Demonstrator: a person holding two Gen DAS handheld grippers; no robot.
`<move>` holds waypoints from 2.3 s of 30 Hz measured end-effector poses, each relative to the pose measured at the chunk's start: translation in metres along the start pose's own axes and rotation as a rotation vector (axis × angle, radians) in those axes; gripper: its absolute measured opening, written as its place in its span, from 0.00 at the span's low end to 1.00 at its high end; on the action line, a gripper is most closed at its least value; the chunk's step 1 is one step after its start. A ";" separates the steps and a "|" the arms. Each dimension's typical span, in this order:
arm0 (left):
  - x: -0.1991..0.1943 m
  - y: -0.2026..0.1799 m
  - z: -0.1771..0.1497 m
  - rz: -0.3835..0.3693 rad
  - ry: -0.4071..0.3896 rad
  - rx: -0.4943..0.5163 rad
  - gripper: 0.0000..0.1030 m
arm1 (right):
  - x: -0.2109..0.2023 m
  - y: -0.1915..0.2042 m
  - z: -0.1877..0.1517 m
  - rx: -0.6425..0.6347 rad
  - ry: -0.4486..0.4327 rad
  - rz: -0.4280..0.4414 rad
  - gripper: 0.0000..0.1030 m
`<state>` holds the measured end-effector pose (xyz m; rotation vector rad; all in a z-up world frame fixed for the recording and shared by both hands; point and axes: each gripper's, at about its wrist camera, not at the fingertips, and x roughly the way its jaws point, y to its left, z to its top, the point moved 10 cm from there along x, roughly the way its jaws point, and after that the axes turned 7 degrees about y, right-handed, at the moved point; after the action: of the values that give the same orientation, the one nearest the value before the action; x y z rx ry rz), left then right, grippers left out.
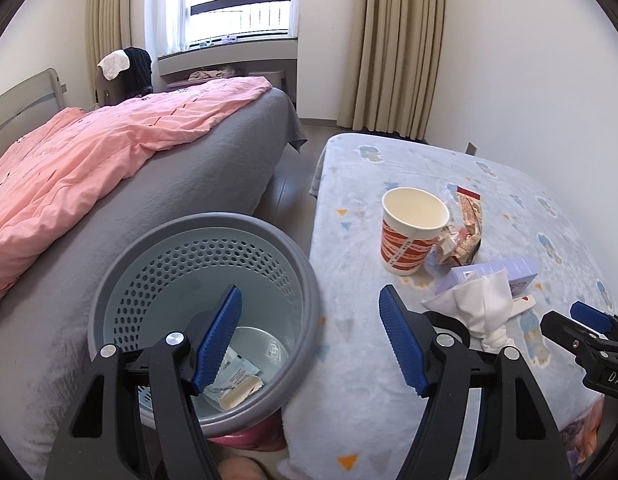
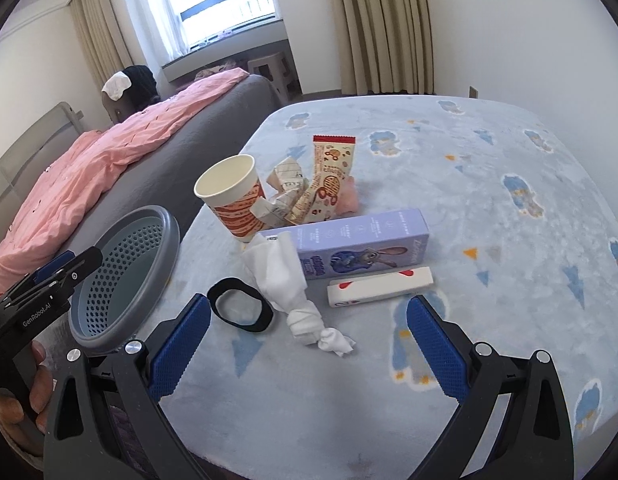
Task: Collect trash
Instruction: 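Move both grippers back from the wastebasket toward the table items, then grasp the white tube with the right gripper and lift it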
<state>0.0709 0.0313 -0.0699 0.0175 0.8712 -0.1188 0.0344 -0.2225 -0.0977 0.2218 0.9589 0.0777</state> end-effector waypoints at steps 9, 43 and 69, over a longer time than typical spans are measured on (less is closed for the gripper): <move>0.005 -0.030 -0.002 -0.035 0.009 0.042 0.67 | 0.005 -0.035 -0.014 0.052 0.030 -0.045 0.94; 0.027 -0.051 -0.003 -0.051 0.062 0.070 0.67 | 0.089 -0.053 -0.006 0.035 0.172 -0.115 0.94; 0.032 -0.051 -0.005 -0.035 0.068 0.079 0.67 | 0.097 -0.055 -0.002 -0.023 0.164 -0.198 0.82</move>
<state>0.0820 -0.0224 -0.0956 0.0807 0.9341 -0.1861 0.0863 -0.2596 -0.1885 0.0993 1.1385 -0.0759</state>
